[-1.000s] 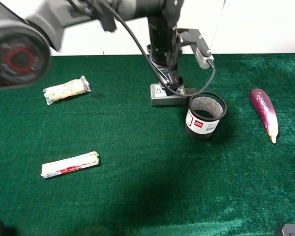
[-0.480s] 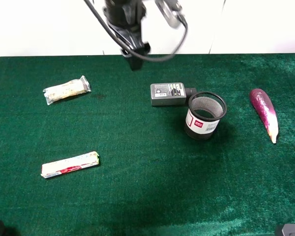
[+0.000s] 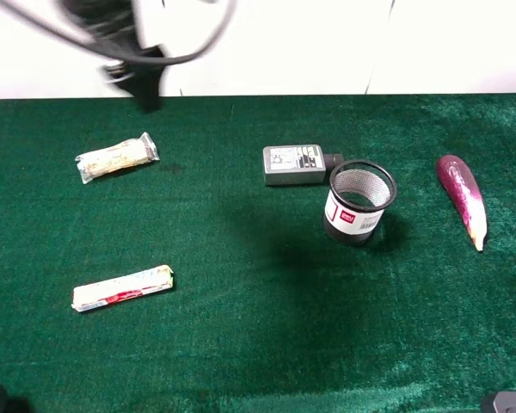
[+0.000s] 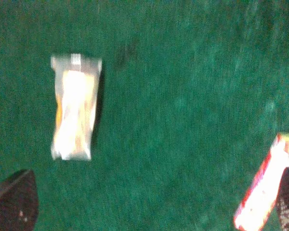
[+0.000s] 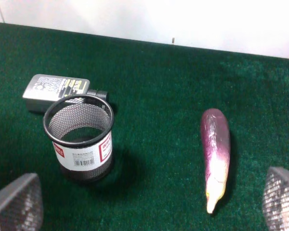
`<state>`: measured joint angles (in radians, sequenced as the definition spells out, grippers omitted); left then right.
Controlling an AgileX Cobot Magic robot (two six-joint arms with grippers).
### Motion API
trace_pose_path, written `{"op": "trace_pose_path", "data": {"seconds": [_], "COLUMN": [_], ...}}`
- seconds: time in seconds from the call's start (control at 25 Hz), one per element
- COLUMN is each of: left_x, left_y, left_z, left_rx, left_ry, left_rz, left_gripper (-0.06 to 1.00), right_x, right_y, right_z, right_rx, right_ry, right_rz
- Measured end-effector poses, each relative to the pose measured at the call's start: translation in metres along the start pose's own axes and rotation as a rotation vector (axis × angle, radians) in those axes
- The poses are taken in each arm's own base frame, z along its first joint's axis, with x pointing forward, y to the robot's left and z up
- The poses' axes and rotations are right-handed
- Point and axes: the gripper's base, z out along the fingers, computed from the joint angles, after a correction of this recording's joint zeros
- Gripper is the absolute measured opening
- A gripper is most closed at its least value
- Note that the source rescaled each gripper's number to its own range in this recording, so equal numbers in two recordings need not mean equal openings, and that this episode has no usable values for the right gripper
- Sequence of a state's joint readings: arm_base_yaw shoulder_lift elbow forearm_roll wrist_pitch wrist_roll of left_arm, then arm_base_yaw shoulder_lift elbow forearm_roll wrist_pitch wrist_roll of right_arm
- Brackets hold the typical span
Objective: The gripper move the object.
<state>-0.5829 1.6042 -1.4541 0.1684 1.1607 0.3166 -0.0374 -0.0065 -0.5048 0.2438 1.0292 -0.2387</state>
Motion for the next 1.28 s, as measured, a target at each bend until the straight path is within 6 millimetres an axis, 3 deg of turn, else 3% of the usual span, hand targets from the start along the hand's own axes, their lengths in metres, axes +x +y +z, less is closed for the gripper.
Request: {"op": "trace_pose_path", "data": {"seconds": [0.16,0.36,0.68,0.96,1.28], "left_x": [0.059,0.128,0.21,0.247,0.262], "left_y": [-0.004,-0.024,-0.064,-0.097,-0.104], "left_z": [-0.006,-0.017,-0.018,0.004,-0.003], "left_rx": [-0.009,-0.028,-0.037,0.079,0.065], "left_ry": [0.042,0.023,-0.092,-0.167,-0.305], "left_rz": [-0.077,-0.209,-0.412,-0.531,-0.55], "left_gripper": [1.0,1.0,1.0,1.0,1.0], "right_x": [0.0,0.0,0.0,0.0,0.0], "right_y": [0.0,0.0,0.0,0.0,0.0], "right_z": [0.0,0.0,0.0,0.0,0.0], "right_rx": [0.0,0.0,0.0,0.0,0.0], "right_ry": [0.0,-0.001,-0.001,-0.001,-0.001], "right_rz": [0.0,0.0,0.0,0.0,0.0]}}
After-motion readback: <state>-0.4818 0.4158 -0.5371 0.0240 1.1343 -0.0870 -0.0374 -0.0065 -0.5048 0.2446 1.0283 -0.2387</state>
